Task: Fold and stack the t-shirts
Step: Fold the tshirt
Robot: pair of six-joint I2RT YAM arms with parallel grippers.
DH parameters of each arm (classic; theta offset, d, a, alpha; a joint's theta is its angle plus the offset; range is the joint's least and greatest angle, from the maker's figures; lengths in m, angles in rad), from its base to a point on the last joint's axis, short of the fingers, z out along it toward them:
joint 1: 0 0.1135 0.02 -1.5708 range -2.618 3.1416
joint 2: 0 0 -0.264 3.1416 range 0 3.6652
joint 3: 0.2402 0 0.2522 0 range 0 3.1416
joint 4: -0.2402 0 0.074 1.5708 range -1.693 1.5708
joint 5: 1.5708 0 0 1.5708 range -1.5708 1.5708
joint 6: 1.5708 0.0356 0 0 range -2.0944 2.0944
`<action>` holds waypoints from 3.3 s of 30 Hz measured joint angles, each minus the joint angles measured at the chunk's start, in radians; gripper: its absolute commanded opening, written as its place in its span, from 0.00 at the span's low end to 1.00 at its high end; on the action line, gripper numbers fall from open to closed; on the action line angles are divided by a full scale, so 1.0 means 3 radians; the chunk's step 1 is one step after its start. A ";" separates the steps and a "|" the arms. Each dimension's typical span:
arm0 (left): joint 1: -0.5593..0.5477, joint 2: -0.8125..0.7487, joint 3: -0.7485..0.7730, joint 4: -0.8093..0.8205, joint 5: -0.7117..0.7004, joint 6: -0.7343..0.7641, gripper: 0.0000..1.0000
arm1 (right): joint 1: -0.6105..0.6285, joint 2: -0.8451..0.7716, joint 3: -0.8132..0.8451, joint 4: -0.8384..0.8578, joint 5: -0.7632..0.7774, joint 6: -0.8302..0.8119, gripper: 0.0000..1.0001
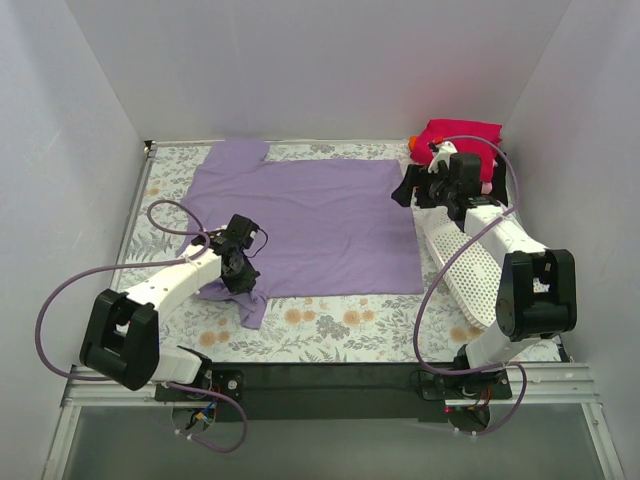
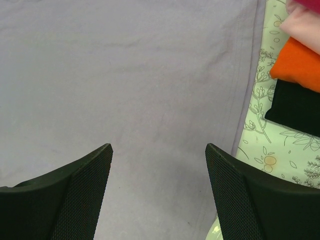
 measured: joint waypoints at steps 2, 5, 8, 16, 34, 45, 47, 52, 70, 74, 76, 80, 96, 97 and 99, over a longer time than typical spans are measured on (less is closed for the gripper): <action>0.0000 -0.0001 0.0000 0.0079 -0.0009 0.0130 0.00 | 0.0000 0.0000 -0.0024 0.0004 0.0000 0.0001 0.69; -0.0003 -0.0053 0.0000 0.0192 -0.0036 0.0284 0.00 | 0.0001 -0.0001 -0.0109 0.0006 0.0004 0.0009 0.69; -0.0003 -0.0113 0.0000 0.0331 -0.0034 0.0399 0.00 | 0.0014 -0.0025 -0.0234 -0.0006 0.0034 0.0014 0.69; -0.0004 -0.0268 -0.0173 0.0609 -0.0148 0.0601 0.00 | 0.0215 -0.0234 -0.0465 -0.0075 0.0322 0.0015 0.68; -0.0005 -0.0646 -0.0252 0.0668 -0.0146 0.1027 0.00 | 0.0974 -0.1085 -0.1287 -0.0781 0.1373 0.0113 0.68; -0.0005 -0.0706 -0.0270 0.0642 -0.0155 0.1038 0.00 | 0.1001 -0.1092 -0.1601 -0.0980 0.1710 0.0175 0.69; -0.0005 -0.0706 -0.0270 0.0642 -0.0158 0.1044 0.00 | 0.1001 -0.1088 -0.1621 -0.0983 0.1736 0.0184 0.68; -0.0005 -0.0711 -0.0270 0.0642 -0.0174 0.1044 0.00 | 0.1007 -0.1055 -0.1680 -0.0987 0.1762 0.0200 0.65; -0.0005 -0.0895 -0.0270 0.0633 -0.0196 0.1044 0.00 | 0.1125 -0.1188 -0.1712 -0.1197 0.1658 0.0352 0.01; -0.0005 -0.0959 -0.0270 0.0640 -0.0159 0.1055 0.00 | 0.1205 -0.1200 -0.1564 -0.1469 0.1673 0.0369 0.01; -0.0005 -0.1003 -0.0270 0.0647 -0.0130 0.1066 0.00 | 0.1233 -0.1200 -0.1489 -0.1578 0.1691 0.0376 0.01; -0.0005 -0.1087 -0.0270 0.0650 -0.0090 0.1092 0.00 | 0.1300 -0.1199 -0.1397 -0.1766 0.1737 0.0434 0.01; -0.0005 -0.1088 -0.0254 0.1017 -0.0111 0.1030 0.00 | 0.1358 -0.0421 -0.0528 -0.2047 0.1832 0.0161 0.01; -0.0005 -0.1041 -0.0239 0.1055 -0.0132 0.1029 0.00 | 0.1354 -0.0366 -0.0462 -0.2050 0.1843 0.0123 0.01; -0.0005 -0.0927 -0.0207 0.1147 -0.0181 0.1031 0.00 | 0.1340 -0.0273 -0.0356 -0.2054 0.1853 0.0045 0.01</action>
